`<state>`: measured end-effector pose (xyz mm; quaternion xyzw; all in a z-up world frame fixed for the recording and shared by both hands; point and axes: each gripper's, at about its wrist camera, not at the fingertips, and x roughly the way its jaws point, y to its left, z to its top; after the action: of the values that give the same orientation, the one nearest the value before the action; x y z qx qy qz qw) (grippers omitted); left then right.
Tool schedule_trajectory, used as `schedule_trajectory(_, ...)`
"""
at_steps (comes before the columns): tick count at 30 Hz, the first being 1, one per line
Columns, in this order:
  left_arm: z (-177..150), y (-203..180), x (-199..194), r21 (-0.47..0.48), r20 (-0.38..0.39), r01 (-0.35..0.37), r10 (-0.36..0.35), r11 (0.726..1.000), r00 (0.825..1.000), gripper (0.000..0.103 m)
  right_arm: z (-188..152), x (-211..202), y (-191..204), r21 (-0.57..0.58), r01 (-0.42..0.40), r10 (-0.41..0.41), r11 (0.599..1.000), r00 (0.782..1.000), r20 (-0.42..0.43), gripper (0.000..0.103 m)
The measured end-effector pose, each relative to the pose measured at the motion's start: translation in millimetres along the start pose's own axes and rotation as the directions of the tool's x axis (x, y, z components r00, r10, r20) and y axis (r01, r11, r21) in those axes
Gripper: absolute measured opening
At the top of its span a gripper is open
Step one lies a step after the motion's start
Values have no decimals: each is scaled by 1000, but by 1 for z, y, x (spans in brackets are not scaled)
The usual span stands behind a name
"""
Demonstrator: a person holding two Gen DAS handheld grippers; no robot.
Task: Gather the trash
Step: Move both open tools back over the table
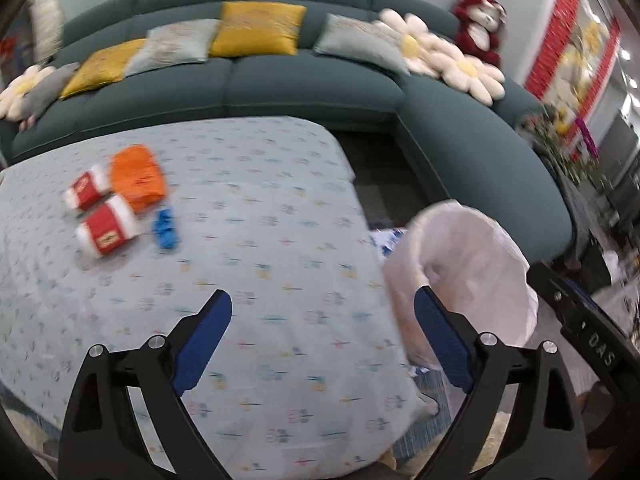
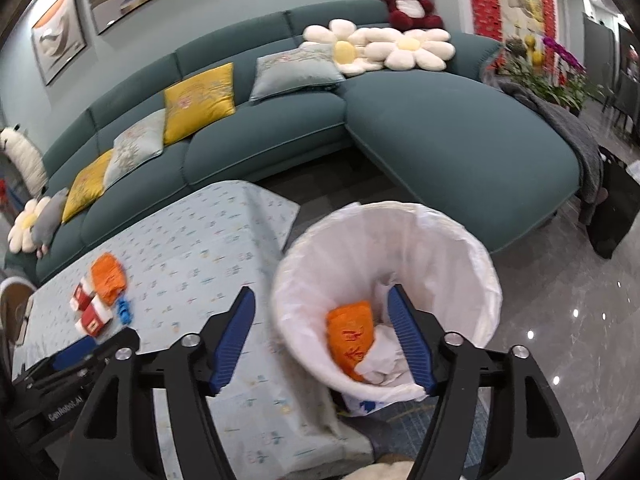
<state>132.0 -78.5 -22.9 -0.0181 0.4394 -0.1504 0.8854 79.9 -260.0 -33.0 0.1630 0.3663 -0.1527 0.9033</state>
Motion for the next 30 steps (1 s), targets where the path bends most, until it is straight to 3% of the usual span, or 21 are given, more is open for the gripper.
schedule_trajectory(16,-14,108,-42,-176,36,-86,94,981,995,88,-24,-18,96,-133,-94,90,987,995,-32,71)
schedule_trajectory(30,-19,186,-45,-327,17,-149,163,933,986,88,-44,-4,164,-247,-148,130,958,988,-87,71)
